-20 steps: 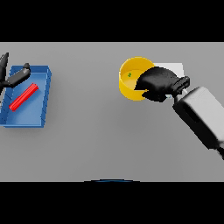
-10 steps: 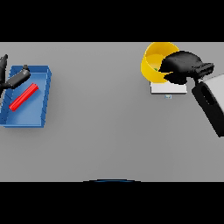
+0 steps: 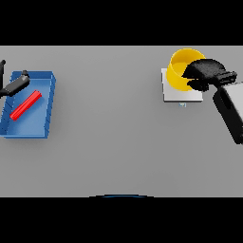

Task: Pick up the red beaker and tilt it to pour out 1 green nut into yellow bowl. Pick up the yellow bowl and place it on the metallic measuring scale.

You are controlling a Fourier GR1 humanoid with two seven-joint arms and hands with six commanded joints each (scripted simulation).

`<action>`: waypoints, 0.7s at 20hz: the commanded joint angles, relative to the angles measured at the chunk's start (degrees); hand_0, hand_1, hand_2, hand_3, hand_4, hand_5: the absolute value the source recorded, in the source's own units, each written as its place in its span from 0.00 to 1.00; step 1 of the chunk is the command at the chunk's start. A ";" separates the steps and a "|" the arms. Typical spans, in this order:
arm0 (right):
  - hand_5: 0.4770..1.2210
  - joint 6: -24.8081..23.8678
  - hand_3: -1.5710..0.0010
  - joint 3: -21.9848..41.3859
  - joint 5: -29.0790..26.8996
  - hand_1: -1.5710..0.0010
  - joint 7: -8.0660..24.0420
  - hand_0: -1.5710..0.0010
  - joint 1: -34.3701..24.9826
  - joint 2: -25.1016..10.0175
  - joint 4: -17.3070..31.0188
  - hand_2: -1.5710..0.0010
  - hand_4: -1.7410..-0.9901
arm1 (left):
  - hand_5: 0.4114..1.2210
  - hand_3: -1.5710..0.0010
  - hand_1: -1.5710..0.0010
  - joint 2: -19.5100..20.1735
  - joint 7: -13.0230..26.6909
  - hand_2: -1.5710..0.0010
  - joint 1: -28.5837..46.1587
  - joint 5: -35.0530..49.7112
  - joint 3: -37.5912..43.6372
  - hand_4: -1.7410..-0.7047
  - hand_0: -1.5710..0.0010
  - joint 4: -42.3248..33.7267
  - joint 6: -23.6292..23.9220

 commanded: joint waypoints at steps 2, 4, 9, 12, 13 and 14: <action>1.00 -1.24 0.09 0.13 0.11 0.01 -0.06 0.00 -0.58 1.10 3.14 0.00 0.02 | 0.41 1.00 1.00 0.29 0.01 1.00 -0.02 -0.05 -0.27 0.91 1.00 -0.50 0.08; 1.00 -2.89 0.06 0.68 0.58 0.03 -0.30 0.00 -0.98 2.38 6.01 0.00 0.02 | 0.40 1.00 1.00 -0.01 -0.35 1.00 -0.16 0.01 -0.23 0.91 1.00 -0.37 0.15; 1.00 -4.83 0.06 0.98 0.36 0.10 -2.07 0.01 -2.16 3.30 10.88 0.00 0.03 | 0.40 1.00 1.00 -0.84 0.25 1.00 -0.88 0.13 -0.65 0.90 1.00 0.33 0.15; 1.00 -3.06 0.35 0.71 -0.91 0.08 -1.62 0.02 -2.71 3.42 11.33 0.05 0.11 | 0.41 1.00 1.00 -0.25 0.19 1.00 -0.92 0.16 -0.40 0.90 1.00 0.09 0.02; 0.88 -2.52 0.42 0.55 -1.13 0.14 -1.15 0.03 -2.98 3.36 11.89 0.14 0.19 | 0.41 1.00 1.00 -0.56 0.28 1.00 -1.27 0.29 -0.76 0.90 1.00 0.32 0.07; 0.77 -2.25 0.48 0.39 -1.28 0.31 -0.40 0.22 -3.13 3.46 11.92 0.28 0.26 | 0.41 1.00 1.00 -0.85 0.22 1.00 -1.14 0.23 -0.99 0.90 1.00 0.68 -0.01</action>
